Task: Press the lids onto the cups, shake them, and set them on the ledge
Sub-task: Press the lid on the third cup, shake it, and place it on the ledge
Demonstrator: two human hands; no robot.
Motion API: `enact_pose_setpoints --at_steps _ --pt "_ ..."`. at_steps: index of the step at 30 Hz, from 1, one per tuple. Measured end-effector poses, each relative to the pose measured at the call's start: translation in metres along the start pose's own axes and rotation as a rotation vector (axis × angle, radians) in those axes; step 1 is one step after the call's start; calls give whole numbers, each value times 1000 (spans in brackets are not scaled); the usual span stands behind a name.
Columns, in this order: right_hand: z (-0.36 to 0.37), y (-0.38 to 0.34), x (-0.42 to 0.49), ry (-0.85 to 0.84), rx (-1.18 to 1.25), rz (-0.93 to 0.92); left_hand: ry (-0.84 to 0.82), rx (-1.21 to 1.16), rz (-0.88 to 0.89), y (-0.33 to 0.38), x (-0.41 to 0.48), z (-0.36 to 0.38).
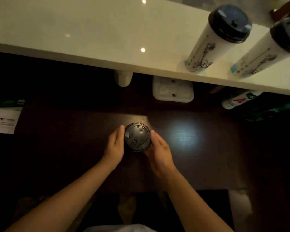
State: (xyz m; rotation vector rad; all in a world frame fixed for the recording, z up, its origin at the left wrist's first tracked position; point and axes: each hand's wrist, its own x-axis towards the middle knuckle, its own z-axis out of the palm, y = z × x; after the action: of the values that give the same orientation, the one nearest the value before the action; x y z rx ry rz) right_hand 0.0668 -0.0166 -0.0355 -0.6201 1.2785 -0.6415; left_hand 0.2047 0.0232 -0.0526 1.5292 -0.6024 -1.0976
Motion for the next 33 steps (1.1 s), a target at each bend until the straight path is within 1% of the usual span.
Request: enact_pose_setpoints --at_steps 4,9,10,12,14,16,18,20,22,24,26,29,31,33 --pt "2 22 -10 24 58 -109 -72 146 62 -11 9 -8" --pt "15 36 -13 38 66 -237 -134 207 87 -5 6 -14" --pt "17 33 -12 38 62 -243 -151 205 72 -4 4 -16" --pt "20 22 -9 46 27 -256 -179 163 -13 -3 0 -21" --pt "24 9 -3 97 -31 -275 -198 97 -64 3 -6 -25" --pt "30 -3 5 166 -55 -260 -226 6 -120 6 -14 -25" --pt "38 -13 13 196 -25 -203 -274 -44 -142 2 -23 -30" --pt "47 -24 18 162 -1 -132 -325 1 -92 -6 -27 -35" --pt "53 -34 24 113 -49 -63 -340 66 -78 -10 -29 -38" --pt "55 -44 30 59 -149 -14 -329 79 -89 -8 -28 -38" --pt "55 -50 36 -8 -308 31 -313 87 -92 -3 -28 -36" --pt "62 -54 37 -84 -518 55 -272 115 -139 5 -27 -33" --pt "66 -55 33 -110 -543 50 -218 79 -190 11 -28 -32" --pt "68 -56 31 -116 -536 40 -199 62 -251 18 -30 -32"
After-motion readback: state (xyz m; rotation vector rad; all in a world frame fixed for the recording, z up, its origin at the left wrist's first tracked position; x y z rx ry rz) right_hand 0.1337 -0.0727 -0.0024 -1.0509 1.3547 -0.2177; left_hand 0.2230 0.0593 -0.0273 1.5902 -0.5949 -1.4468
